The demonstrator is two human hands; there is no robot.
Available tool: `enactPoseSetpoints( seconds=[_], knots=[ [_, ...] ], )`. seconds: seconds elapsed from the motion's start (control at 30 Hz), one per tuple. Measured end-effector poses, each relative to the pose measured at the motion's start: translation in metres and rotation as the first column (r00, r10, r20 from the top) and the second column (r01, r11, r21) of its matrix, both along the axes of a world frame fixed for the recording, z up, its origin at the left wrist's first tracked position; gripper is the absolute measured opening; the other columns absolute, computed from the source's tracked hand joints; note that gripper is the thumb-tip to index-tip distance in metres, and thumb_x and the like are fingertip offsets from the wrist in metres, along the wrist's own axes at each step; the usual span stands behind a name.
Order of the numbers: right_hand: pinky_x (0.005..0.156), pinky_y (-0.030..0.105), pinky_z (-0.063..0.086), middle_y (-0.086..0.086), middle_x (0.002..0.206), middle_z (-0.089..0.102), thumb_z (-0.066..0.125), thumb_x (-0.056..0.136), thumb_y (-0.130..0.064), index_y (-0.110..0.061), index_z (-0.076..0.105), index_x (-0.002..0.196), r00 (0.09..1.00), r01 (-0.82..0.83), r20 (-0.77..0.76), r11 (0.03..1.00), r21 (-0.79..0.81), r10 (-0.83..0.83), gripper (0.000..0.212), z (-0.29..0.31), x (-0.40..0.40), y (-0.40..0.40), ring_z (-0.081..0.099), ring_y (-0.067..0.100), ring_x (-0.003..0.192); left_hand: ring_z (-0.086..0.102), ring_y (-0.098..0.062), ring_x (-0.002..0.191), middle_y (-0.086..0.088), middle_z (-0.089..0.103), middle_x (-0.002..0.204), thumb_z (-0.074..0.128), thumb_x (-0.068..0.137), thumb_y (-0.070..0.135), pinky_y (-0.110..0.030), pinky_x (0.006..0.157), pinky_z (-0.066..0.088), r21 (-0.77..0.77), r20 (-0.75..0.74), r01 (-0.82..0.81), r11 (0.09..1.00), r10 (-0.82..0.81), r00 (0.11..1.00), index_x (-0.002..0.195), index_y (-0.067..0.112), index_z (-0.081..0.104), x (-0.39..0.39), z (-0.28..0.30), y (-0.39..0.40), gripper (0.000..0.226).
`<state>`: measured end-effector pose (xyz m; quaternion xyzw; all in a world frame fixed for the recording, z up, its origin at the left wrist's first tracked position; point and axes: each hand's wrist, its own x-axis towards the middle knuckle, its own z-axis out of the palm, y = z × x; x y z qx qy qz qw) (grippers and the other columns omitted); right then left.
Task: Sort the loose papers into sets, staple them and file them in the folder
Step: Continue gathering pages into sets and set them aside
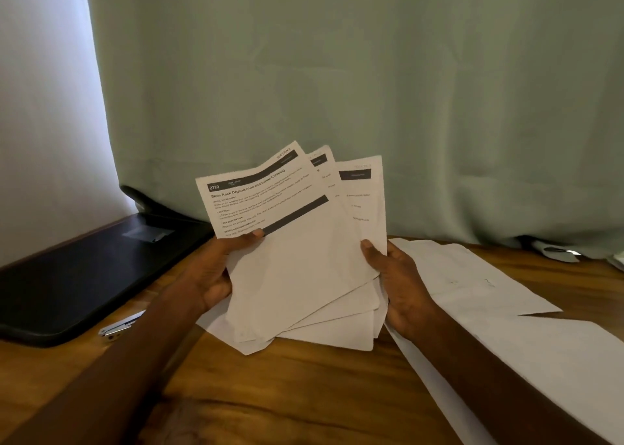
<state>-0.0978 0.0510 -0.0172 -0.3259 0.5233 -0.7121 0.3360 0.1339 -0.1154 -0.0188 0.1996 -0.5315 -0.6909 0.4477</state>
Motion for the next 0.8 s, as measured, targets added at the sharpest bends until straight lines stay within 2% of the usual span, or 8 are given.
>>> enactPoseSetpoints(
  seconds=[0.17, 0.27, 0.3, 0.4, 0.5, 0.6, 0.7, 0.8],
  knots=[
    [0.087, 0.044, 0.061, 0.005, 0.108, 0.078, 0.069, 0.096, -0.032, -0.018, 0.073, 0.117, 0.998, 0.031, 0.052, 0.998, -0.061, -0.028, 0.026, 0.001, 0.000, 0.000, 0.076, 0.025, 0.099, 0.070, -0.022, 0.114, -0.005, 0.074, 0.123, 0.080, 0.084, 0.005, -0.039, 0.089, 0.061, -0.136, 0.039, -0.178, 0.975, 0.185, 0.982, 0.128, 0.019, 0.068, 0.000, 0.003, 0.006, 0.048],
    [0.071, 0.034, 0.062, 0.000, 0.103, 0.079, 0.055, 0.105, -0.036, -0.021, 0.073, 0.112, 0.959, 0.181, -0.222, 0.983, -0.004, -0.177, 0.024, -0.002, 0.008, -0.002, 0.077, 0.015, 0.083, 0.067, -0.026, 0.118, -0.010, 0.070, 0.127, 0.076, 0.086, -0.002, -0.046, 0.101, 0.056, -0.094, -0.023, -0.403, 0.910, 0.402, 0.915, 0.127, 0.012, 0.064, 0.014, 0.005, -0.007, 0.045],
    [0.074, 0.033, 0.061, -0.002, 0.104, 0.078, 0.052, 0.106, -0.036, -0.023, 0.072, 0.111, 0.884, 0.241, -0.410, 0.970, -0.006, -0.222, 0.024, -0.005, 0.011, -0.001, 0.076, 0.012, 0.082, 0.064, -0.028, 0.122, -0.013, 0.067, 0.131, 0.075, 0.087, -0.002, -0.048, 0.104, 0.053, -0.079, -0.037, -0.465, 0.882, 0.464, 0.885, 0.131, 0.009, 0.060, 0.019, 0.004, -0.010, 0.048],
    [0.101, 0.028, 0.048, -0.008, 0.127, 0.071, 0.055, 0.105, -0.031, -0.027, 0.068, 0.128, 0.469, 0.282, -0.868, 0.959, -0.029, -0.164, 0.027, -0.008, 0.024, 0.003, 0.067, 0.010, 0.110, 0.062, -0.025, 0.123, -0.006, 0.066, 0.128, 0.076, 0.090, 0.008, -0.040, 0.101, 0.053, -0.002, -0.020, -0.660, 0.751, 0.660, 0.751, 0.136, 0.010, 0.056, 0.031, 0.002, -0.018, 0.050],
    [0.118, 0.030, 0.032, -0.013, 0.150, 0.053, 0.049, 0.107, -0.035, -0.034, 0.053, 0.145, 0.309, 0.053, -0.943, 0.988, 0.143, 0.120, 0.038, -0.009, 0.046, 0.004, 0.049, 0.009, 0.137, 0.061, -0.019, 0.117, 0.005, 0.063, 0.124, 0.078, 0.090, 0.019, -0.037, 0.095, 0.053, 0.183, 0.019, -0.775, 0.605, 0.786, 0.618, 0.137, 0.013, 0.056, 0.041, 0.000, -0.025, 0.052],
    [0.125, 0.040, 0.019, -0.015, 0.161, 0.038, 0.036, 0.109, -0.048, -0.036, 0.041, 0.153, 0.041, -0.110, -0.908, 0.905, 0.411, 0.417, 0.047, -0.017, 0.066, 0.002, 0.033, 0.007, 0.148, 0.061, -0.018, 0.116, 0.002, 0.064, 0.123, 0.076, 0.093, 0.016, -0.030, 0.094, 0.053, 0.135, 0.082, -0.834, 0.535, 0.833, 0.548, 0.134, 0.014, 0.058, 0.046, -0.007, -0.035, 0.046],
    [0.120, 0.039, 0.029, -0.015, 0.150, 0.052, 0.041, 0.106, -0.053, -0.031, 0.055, 0.143, 0.041, -0.096, -0.879, 0.877, 0.470, 0.475, 0.045, -0.014, 0.066, 0.001, 0.046, 0.008, 0.136, 0.066, -0.023, 0.110, -0.003, 0.067, 0.115, 0.071, 0.095, 0.016, -0.027, 0.079, 0.056, 0.072, 0.190, -0.837, 0.542, 0.817, 0.545, 0.126, 0.013, 0.060, 0.046, -0.010, -0.041, 0.033],
    [0.103, 0.033, 0.047, -0.010, 0.125, 0.067, 0.050, 0.104, -0.049, -0.025, 0.068, 0.125, 0.111, -0.049, -0.927, 0.934, 0.354, 0.357, 0.036, -0.013, 0.056, 0.000, 0.058, 0.007, 0.111, 0.066, -0.031, 0.115, -0.009, 0.067, 0.123, 0.075, 0.091, 0.013, -0.046, 0.094, 0.058, -0.067, 0.317, -0.836, 0.545, 0.806, 0.500, 0.116, 0.019, 0.060, 0.046, -0.011, -0.045, 0.030]
  ],
)
